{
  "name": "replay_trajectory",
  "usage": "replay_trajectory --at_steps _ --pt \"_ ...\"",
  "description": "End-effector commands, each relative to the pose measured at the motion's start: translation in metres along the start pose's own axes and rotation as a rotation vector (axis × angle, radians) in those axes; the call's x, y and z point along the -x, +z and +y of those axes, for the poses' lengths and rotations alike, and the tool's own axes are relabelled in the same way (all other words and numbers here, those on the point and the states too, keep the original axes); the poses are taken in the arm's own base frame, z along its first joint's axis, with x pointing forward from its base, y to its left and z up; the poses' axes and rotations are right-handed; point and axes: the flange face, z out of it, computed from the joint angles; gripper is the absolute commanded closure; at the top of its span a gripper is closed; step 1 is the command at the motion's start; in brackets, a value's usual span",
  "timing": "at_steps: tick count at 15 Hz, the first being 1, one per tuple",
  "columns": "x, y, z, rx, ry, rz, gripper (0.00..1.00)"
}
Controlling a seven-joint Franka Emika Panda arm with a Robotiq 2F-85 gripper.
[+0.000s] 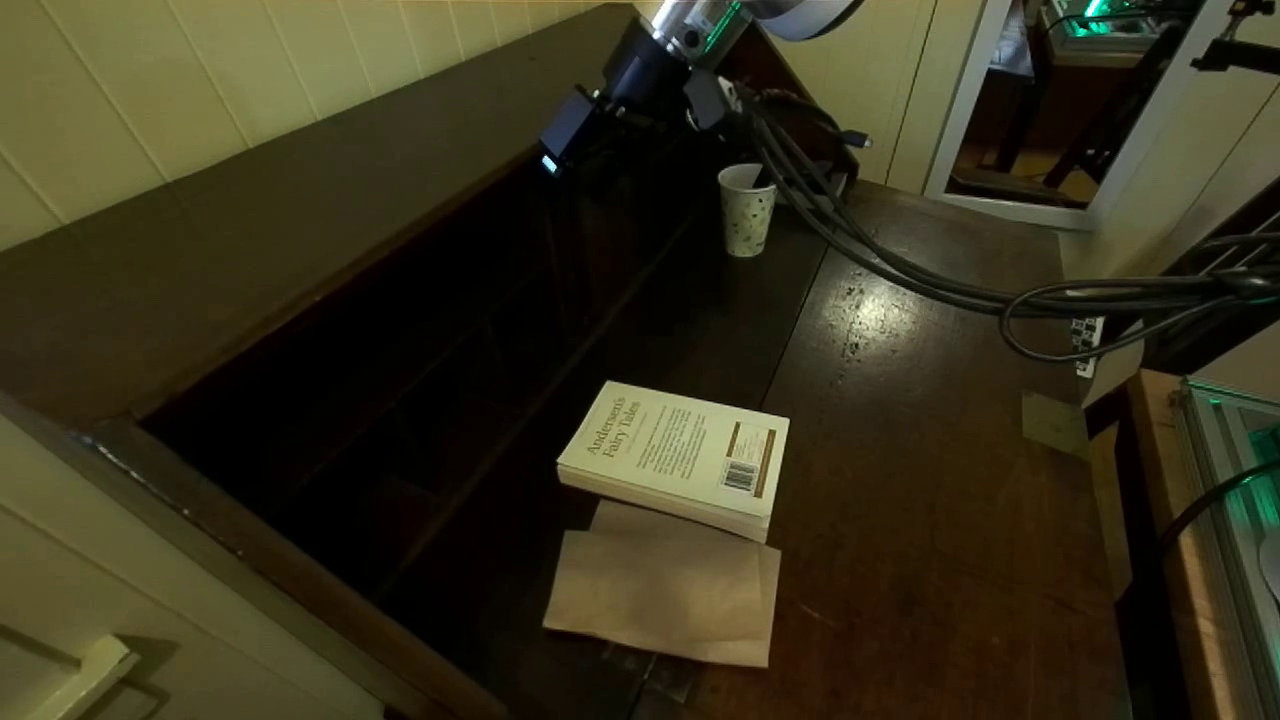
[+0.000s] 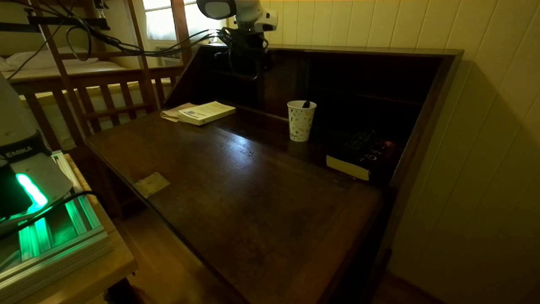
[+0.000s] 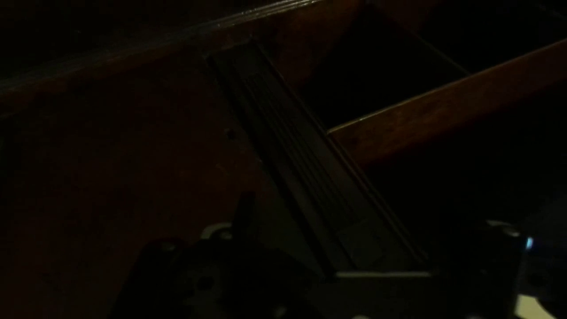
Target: Close the cabinet door
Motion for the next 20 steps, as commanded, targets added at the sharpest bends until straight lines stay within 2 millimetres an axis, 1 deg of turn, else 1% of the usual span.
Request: replay_trajectory --at_steps 1,2,8,15,20 --pt "0.011 -0.016 -0.001 0.000 0.042 -0.049 0.00" --pt "0.012 -0.019 0.000 0.011 0.041 -0.043 0.00" --pt "0.020 -0.052 0.004 0.079 0.002 -0.060 0.00" --pt "0.035 -0.093 0.010 0.165 -0.014 -0.192 0.00" --pt "0.036 -0.123 0.013 0.209 -0.053 -0.249 0.00"
